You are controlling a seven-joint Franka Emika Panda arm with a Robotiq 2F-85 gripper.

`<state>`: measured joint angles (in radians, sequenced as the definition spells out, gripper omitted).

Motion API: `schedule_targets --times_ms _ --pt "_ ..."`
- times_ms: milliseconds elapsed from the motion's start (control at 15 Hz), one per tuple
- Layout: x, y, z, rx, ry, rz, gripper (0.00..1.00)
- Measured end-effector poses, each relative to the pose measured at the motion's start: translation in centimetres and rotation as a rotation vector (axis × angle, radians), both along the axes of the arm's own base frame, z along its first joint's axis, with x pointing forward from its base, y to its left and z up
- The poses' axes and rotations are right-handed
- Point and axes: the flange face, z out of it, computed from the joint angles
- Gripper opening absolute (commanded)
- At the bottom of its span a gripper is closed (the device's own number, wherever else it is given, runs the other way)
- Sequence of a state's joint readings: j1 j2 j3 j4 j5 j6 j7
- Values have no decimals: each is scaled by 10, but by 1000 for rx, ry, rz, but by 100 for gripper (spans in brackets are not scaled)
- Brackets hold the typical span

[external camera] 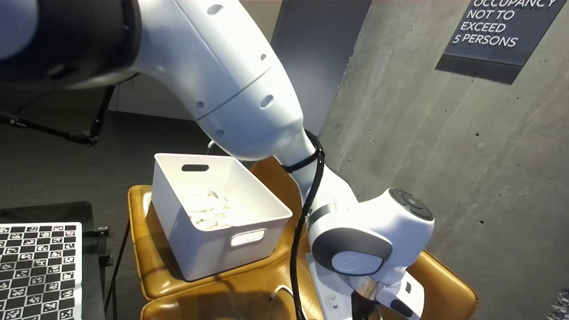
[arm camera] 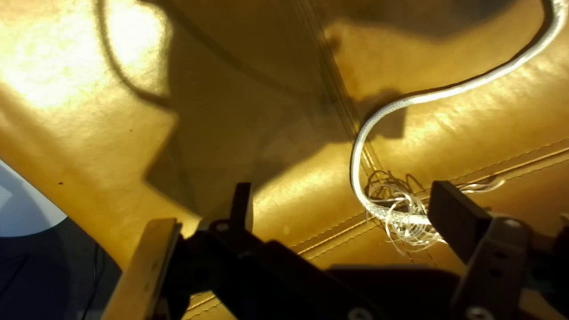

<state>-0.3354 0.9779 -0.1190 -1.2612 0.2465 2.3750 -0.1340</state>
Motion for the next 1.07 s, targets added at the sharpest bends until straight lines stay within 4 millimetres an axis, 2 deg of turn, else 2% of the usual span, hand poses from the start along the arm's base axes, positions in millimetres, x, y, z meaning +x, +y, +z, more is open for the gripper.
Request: schedule_targets --times_ms 533,667,733,933,1067 --pt "41 20 -57 -20 53 -26 100" --pt "46 25 -66 -22 66 -25 83" --pt "47 26 -70 -25 71 -23 65" --pt "48 24 -81 -47 85 -19 43" --pt "49 25 -81 -52 93 -15 28"
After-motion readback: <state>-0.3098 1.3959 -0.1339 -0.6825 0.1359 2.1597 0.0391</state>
